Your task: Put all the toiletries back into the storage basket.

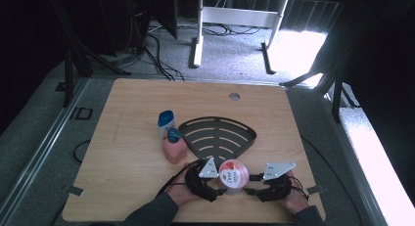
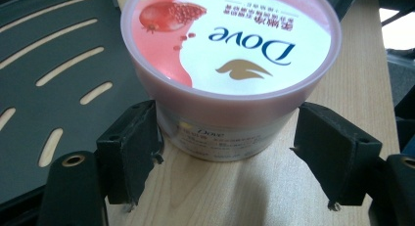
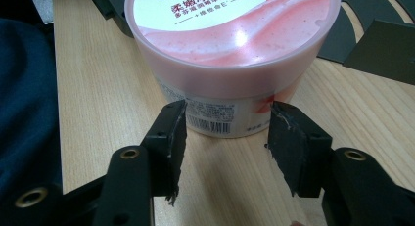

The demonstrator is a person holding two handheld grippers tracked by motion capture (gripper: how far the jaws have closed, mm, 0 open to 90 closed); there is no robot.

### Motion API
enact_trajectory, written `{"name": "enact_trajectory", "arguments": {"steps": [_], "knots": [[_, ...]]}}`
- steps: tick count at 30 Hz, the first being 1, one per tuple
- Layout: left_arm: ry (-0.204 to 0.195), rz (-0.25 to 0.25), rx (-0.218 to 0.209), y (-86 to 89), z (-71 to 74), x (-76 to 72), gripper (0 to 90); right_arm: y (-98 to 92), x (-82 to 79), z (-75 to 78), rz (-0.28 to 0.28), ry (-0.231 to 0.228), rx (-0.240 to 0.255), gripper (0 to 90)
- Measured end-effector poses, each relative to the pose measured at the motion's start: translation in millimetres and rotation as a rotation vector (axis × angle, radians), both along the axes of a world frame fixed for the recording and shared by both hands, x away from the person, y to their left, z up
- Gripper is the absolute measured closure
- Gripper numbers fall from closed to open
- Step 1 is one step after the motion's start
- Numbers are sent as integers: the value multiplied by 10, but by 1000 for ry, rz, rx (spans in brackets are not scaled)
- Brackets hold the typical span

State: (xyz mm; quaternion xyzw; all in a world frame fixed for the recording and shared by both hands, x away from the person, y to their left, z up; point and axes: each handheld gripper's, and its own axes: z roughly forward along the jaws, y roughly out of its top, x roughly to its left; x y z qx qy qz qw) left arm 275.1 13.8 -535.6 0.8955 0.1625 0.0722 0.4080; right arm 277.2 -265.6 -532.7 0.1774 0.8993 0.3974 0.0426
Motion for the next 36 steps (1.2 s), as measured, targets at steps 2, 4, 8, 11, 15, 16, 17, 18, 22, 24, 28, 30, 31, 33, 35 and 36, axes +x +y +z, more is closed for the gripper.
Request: {"name": "enact_trajectory", "arguments": {"steps": [2, 4, 8, 11, 15, 16, 17, 18, 22, 24, 28, 30, 31, 33, 35, 36], "knots": [[-5, 0, 14, -15, -21, -4, 248, 11, -5, 1, -5, -5, 0, 450], [-6, 0, 17, -19, -30, -3, 244, 30, -15, 6, -6, -20, -7, 421], [-15, 3, 8, -18, -19, -12, 238, 52, -28, 16, -10, -35, -9, 383], [-16, 8, -6, -15, -7, -16, 237, 57, -30, 17, -13, -41, -8, 363], [-19, 13, -23, -11, 4, -22, 239, 70, -35, 27, -20, -50, -2, 330], [-19, 13, -26, -10, 2, -23, 239, 70, -35, 27, -20, -50, -2, 330], [-19, 14, -25, -11, 3, -23, 239, 72, -36, 31, -20, -54, 0, 325], [-19, 14, -24, -11, 4, -23, 239, 75, -38, 35, -21, -59, 0, 320], [-19, 15, -23, -12, 4, -24, 239, 88, -50, 51, -22, -74, -4, 315], [-26, 15, -15, -19, 5, -31, 235, 88, -50, 50, -22, -74, -3, 315], [-18, 27, -14, -31, 11, -37, 230, 96, -54, 54, -27, -73, -6, 312], [-16, 29, -20, -30, 7, -33, 230, 98, -56, 55, -30, -72, -6, 311], [-16, 29, -20, -30, 7, -33, 229, 100, -57, 56, -32, -71, -7, 311], [-15, 33, -22, -32, 7, -36, 229, 103, -61, 58, -38, -69, -8, 311], [-15, 33, -20, -32, 8, -37, 230, 104, -63, 59, -39, -68, -9, 312], [-15, 32, -18, -32, 9, -37, 230, 104, -63, 59, -39, -68, -9, 312]]}}
